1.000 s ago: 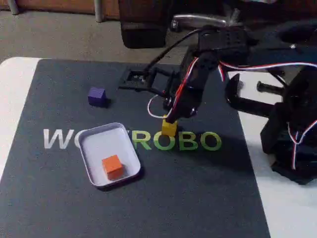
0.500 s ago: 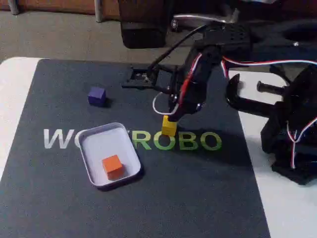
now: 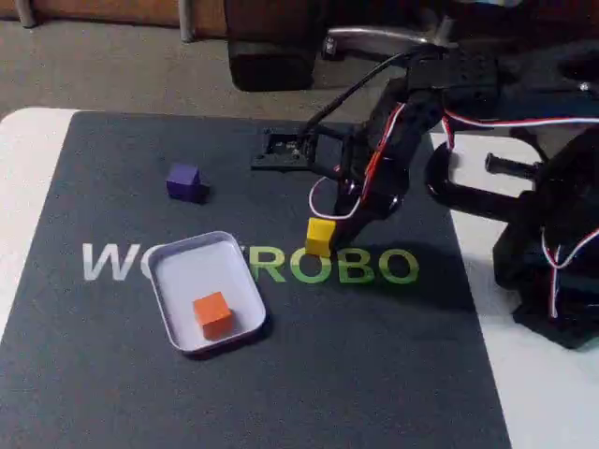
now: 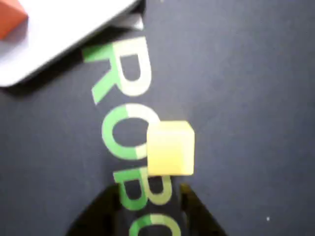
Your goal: Move blocks one by one until all three blocks are in the tray.
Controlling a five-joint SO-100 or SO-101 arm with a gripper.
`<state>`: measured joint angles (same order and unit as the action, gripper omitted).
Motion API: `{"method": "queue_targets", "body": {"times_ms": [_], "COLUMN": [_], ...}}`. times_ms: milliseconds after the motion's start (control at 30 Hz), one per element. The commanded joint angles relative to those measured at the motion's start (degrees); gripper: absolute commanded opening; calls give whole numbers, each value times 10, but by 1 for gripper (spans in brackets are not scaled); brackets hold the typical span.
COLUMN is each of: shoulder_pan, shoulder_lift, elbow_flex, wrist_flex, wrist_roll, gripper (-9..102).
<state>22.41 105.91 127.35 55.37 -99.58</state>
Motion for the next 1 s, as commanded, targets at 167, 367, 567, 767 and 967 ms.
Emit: {"method": "queue_targets", "body": {"times_ms": [167,367,567,767,967], "shoulder_pan": [18,36,45,48,46], "shoulder_lift": [17,4,-26,-53,-76], "elbow_flex": [4,4,5,5,5], "wrist_flex": [-11,-27,-62,-83,-97], "wrist_roll": [11,9,3,-7,-11], "gripper": [18,18,18,18,18]}}
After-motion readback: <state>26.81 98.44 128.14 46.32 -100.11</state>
